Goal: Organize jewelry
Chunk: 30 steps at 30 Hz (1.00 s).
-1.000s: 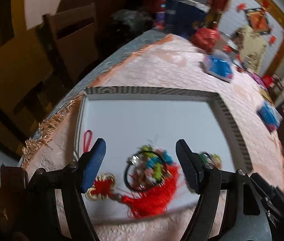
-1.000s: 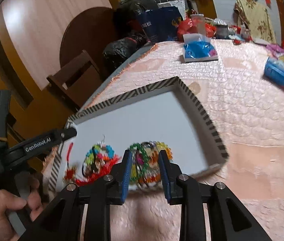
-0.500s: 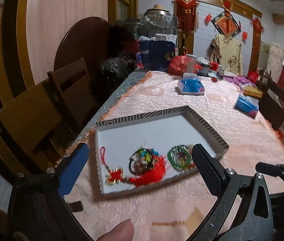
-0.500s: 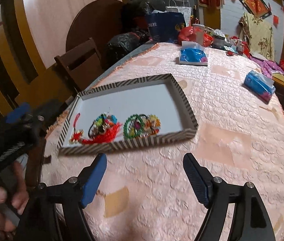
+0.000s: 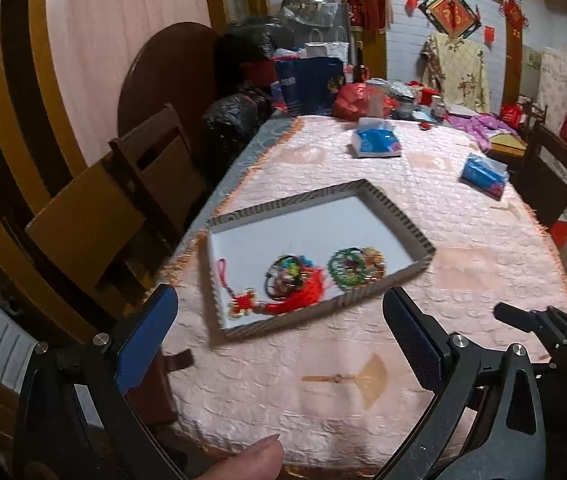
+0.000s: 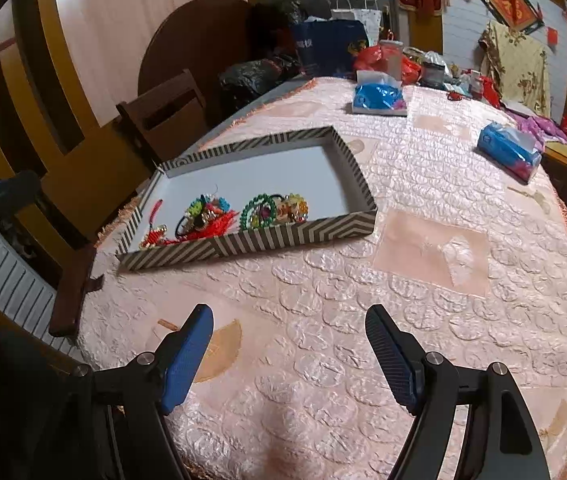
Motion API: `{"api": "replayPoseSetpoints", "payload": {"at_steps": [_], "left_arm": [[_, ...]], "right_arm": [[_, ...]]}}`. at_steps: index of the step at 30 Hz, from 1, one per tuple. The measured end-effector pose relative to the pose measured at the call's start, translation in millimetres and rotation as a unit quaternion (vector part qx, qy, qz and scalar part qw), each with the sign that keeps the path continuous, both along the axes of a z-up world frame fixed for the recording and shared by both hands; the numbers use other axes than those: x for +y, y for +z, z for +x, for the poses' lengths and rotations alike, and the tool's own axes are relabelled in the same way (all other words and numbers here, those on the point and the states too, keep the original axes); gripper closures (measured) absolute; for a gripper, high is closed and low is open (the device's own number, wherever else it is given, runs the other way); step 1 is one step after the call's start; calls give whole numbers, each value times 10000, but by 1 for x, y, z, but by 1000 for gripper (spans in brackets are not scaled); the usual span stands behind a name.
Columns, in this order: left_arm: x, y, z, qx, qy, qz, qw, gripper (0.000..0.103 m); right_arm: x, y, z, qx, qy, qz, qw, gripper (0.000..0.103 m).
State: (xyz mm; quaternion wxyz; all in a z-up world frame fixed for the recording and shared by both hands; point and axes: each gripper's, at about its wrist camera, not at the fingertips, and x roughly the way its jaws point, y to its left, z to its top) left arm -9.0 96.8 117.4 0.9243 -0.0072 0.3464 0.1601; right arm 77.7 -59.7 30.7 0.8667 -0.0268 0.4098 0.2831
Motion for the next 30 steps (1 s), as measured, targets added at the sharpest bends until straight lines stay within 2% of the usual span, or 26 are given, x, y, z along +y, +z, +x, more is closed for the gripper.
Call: {"api": "replayPoseSetpoints", "payload": {"at_steps": [4, 12, 16, 19, 22, 23, 26, 30], "left_arm": [[-2, -5, 5, 20, -51, -65, 10000, 0], [7, -31, 38, 225, -155, -410, 9988, 0], [6, -43, 60, 254, -321, -443, 9982, 0], [9, -51, 71, 149, -392, -360, 9985, 0], [17, -67, 74, 48, -315, -185, 9993, 1], [22, -76, 79, 276, -204, -198, 9992, 1], [33, -78, 80, 359, -166, -497, 9980, 1], [38, -81, 79, 400, -77, -529, 9978, 1]], "right_arm": [[0, 10, -6, -139, 97, 89, 9998, 27], [-5, 9, -13, -270, 167, -160, 9994, 27], [-11, 9, -12, -322, 77, -241, 9992, 27], [-14, 12, -11, -300, -10, -117, 9995, 27], [-9, 16, -13, -388, -19, -115, 9992, 27], [-7, 16, -12, -404, -26, -135, 9991, 27], [1, 15, -9, -366, -9, -195, 9991, 27], [15, 12, -6, -354, 21, -274, 9990, 27]]}}
